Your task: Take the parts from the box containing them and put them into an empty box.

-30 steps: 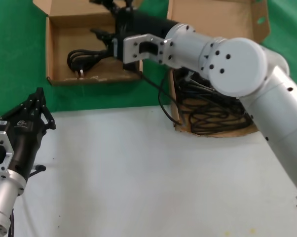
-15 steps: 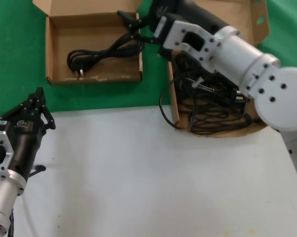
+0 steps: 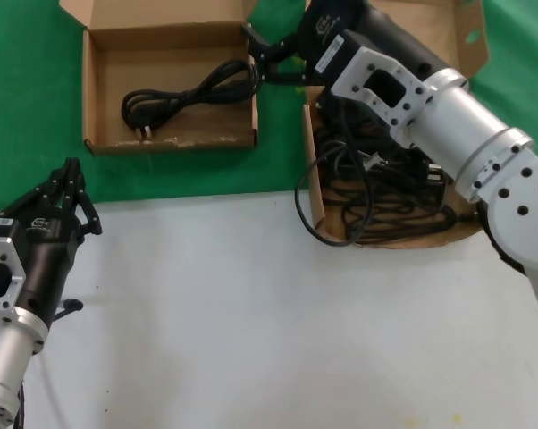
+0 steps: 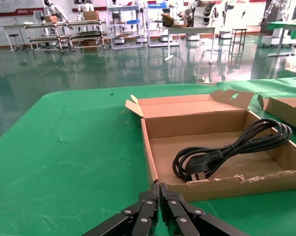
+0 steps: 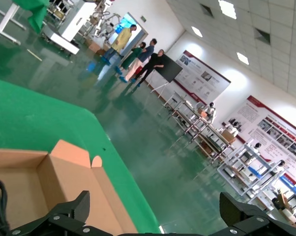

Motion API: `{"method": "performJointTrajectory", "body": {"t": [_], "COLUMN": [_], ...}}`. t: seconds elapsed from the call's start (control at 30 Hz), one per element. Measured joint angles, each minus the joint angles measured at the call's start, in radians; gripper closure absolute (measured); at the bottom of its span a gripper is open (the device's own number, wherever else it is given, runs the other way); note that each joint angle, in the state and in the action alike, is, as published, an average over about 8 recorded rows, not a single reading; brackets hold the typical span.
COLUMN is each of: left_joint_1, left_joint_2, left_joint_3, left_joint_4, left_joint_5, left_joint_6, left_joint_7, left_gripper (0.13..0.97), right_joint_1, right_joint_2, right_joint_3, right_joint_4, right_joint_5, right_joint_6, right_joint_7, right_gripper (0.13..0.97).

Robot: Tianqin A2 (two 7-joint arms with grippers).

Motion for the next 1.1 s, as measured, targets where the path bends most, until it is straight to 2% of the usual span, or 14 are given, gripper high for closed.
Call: {"method": "performJointTrajectory", "body": {"t": [0.3,0.6,0.87,0.9,1.1], "left_joint_1": [0.001,0.003,0.004,0.005,0.006], "left_joint_2": [0.0,-0.001,-0.001,-0.001,-0.001], "left_joint_3": [0.0,-0.001,-0.001,-0.001,-0.002], "left_joint_4": [0.0,0.0,0.0,-0.001,-0.001], "left_joint_5": [-0.001,-0.004,-0.007,-0.007,-0.01], "left_joint_6": [-0.001,-0.003,-0.006,-0.006,-0.008], "left_joint_7": [0.0,0.002,0.003,0.004,0.005], "left_gripper": [0.922,0.827,0.667,0.667,0.506], "right_joint_1": [-0.025,-0.095,-0.166,-0.175,-0.228], "right_joint_2": [0.004,0.013,0.023,0.024,0.032], "right_joint_3": [0.011,0.041,0.071,0.075,0.098], "right_joint_4": [0.003,0.01,0.018,0.019,0.024], "right_joint_5": [0.023,0.087,0.152,0.16,0.209], "right_joint_6": [0.011,0.043,0.074,0.078,0.102], "right_joint_7": [0.006,0.026,0.045,0.047,0.062], "right_gripper": [0.147,0.131,0.129,0.129,0.129]}}
